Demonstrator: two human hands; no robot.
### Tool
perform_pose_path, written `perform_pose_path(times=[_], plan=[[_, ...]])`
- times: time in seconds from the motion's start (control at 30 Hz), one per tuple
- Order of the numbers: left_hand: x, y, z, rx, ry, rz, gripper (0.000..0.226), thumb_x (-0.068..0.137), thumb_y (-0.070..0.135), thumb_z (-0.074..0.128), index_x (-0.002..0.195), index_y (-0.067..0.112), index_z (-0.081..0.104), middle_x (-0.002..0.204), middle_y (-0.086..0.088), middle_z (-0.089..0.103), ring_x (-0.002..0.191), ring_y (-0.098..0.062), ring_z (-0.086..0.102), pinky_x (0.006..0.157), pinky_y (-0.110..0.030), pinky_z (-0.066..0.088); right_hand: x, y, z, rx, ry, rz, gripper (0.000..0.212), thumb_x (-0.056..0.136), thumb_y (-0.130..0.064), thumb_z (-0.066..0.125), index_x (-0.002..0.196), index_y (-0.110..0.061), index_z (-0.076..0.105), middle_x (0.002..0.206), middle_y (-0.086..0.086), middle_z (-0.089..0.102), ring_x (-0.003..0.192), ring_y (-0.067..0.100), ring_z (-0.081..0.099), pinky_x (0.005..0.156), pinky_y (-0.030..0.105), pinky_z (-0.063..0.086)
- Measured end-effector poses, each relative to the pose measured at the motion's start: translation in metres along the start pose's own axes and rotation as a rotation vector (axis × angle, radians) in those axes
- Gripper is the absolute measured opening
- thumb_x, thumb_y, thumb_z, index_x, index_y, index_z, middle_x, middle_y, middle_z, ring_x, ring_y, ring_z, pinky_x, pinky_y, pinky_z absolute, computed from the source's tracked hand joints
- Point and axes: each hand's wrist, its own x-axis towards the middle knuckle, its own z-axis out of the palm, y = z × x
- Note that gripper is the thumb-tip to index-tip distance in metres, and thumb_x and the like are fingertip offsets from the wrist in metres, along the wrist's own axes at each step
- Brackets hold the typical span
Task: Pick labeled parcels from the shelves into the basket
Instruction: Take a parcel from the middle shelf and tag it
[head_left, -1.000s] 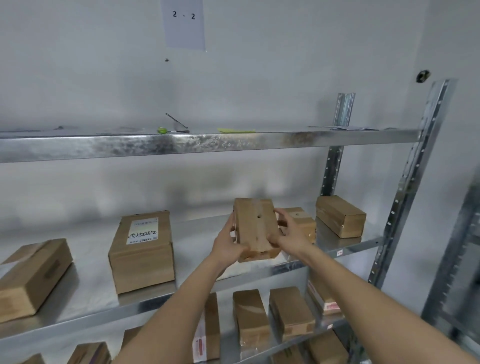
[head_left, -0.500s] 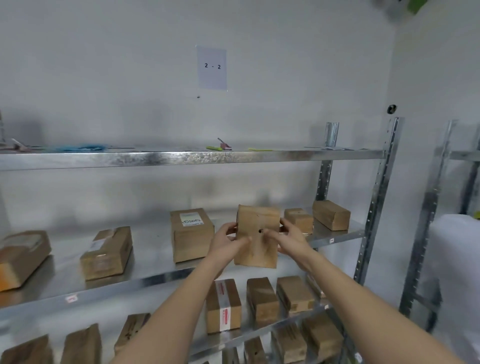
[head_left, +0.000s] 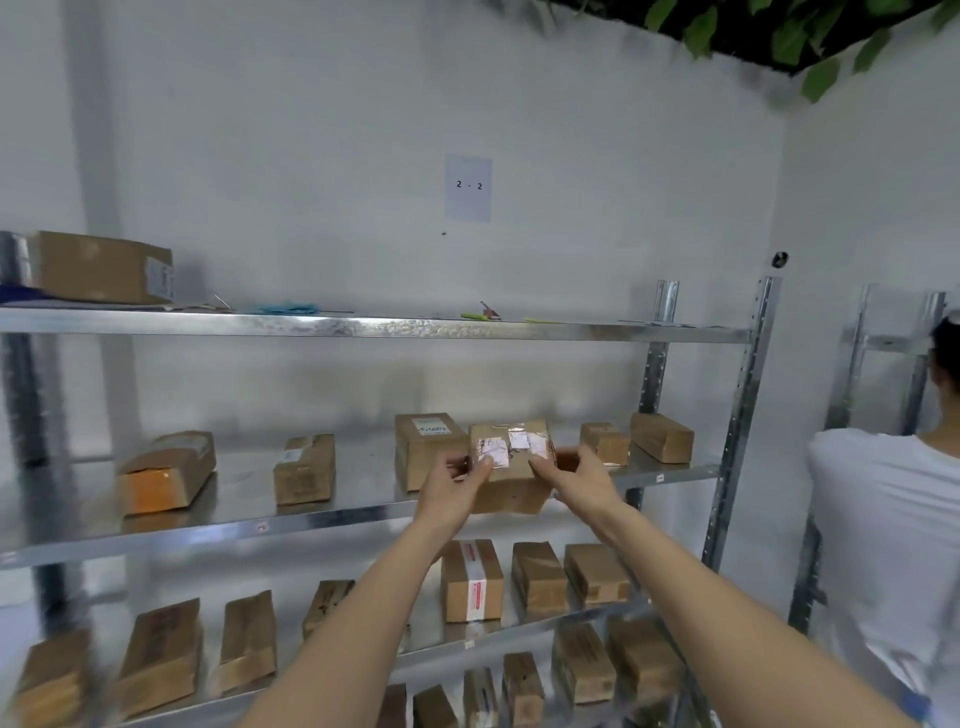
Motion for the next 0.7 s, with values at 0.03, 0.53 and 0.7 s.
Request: perform_pose_path(times=[0.03, 0.53, 0.7], plan=[[-0.014, 0.004, -0.008, 0.009, 0.005, 0.006, 0.045, 0.089, 0.039, 0.070, 0.124, 0.017, 0.051, 0.124, 0.000, 0.061, 0.107, -0.012, 0.056, 0.088, -0.024, 0.043, -0.012, -0.004, 0.001, 0.007, -0.015, -0.003, 0.052, 0.088, -0.043, 0.077, 0.126, -0.017, 0.054, 0.127, 0.004, 0.062, 0.112, 0.019, 0.060, 0.104, 0.045, 0.052], [-0.237, 0.030, -0.144, 0.002, 0.052, -0.066, 0.052, 0.086, 0.016, 0.075, 0.130, 0.029, 0.051, 0.122, 0.003, 0.059, 0.106, -0.007, 0.057, 0.070, -0.019, 0.053, -0.238, -0.054, 0.076, 0.118, -0.306, -0.088, 0.054, 0.081, -0.041, 0.085, 0.122, -0.040, 0.050, 0.122, -0.012, 0.057, 0.109, 0.013, 0.062, 0.086, 0.031, 0.058], [-0.288, 0.036, -0.210, 0.028, 0.213, -0.111, 0.033, 0.092, 0.042, 0.066, 0.121, 0.034, 0.053, 0.126, 0.003, 0.059, 0.110, -0.014, 0.057, 0.079, -0.029, 0.052, -0.284, -0.086, 0.138, 0.131, -0.332, -0.065, 0.032, 0.094, -0.045, 0.069, 0.116, -0.031, 0.050, 0.119, 0.003, 0.061, 0.107, 0.022, 0.063, 0.093, 0.048, 0.058]])
